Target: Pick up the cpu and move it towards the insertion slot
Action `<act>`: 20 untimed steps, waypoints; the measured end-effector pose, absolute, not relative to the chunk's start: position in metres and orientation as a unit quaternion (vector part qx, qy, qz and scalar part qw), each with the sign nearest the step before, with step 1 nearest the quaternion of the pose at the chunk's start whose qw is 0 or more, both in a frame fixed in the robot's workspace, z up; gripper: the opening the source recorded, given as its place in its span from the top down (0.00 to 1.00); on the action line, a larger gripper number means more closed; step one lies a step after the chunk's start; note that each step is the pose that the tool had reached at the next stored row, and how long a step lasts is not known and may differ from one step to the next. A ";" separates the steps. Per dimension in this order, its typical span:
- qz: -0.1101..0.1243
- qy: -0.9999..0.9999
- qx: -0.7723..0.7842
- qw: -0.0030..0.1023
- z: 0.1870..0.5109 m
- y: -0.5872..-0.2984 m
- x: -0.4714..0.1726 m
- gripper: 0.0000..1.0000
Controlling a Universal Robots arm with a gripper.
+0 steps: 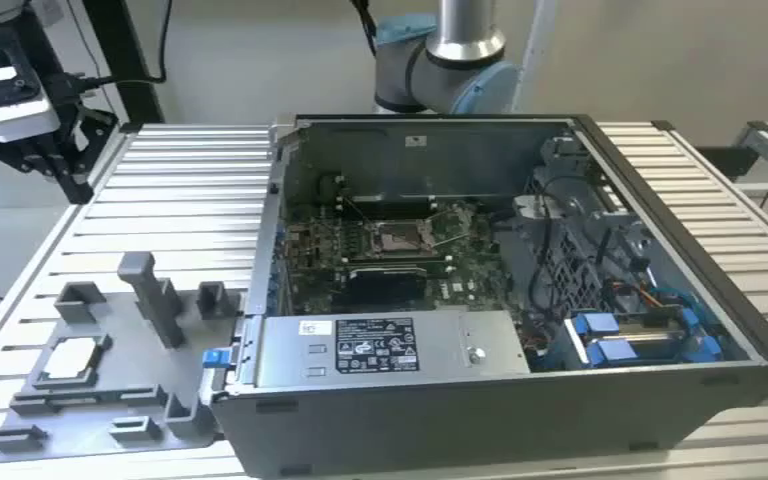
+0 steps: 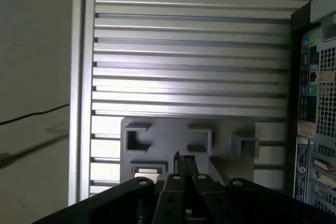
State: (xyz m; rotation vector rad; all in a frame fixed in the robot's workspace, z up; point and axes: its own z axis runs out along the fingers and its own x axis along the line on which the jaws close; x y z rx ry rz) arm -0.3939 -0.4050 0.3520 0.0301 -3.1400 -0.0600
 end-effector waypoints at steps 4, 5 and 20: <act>-0.019 -1.000 0.010 0.000 0.352 -0.405 -0.394 1.00; -0.019 -1.000 0.010 0.000 0.352 -0.405 -0.394 1.00; -0.019 -1.000 0.010 0.000 0.351 -0.418 -0.402 1.00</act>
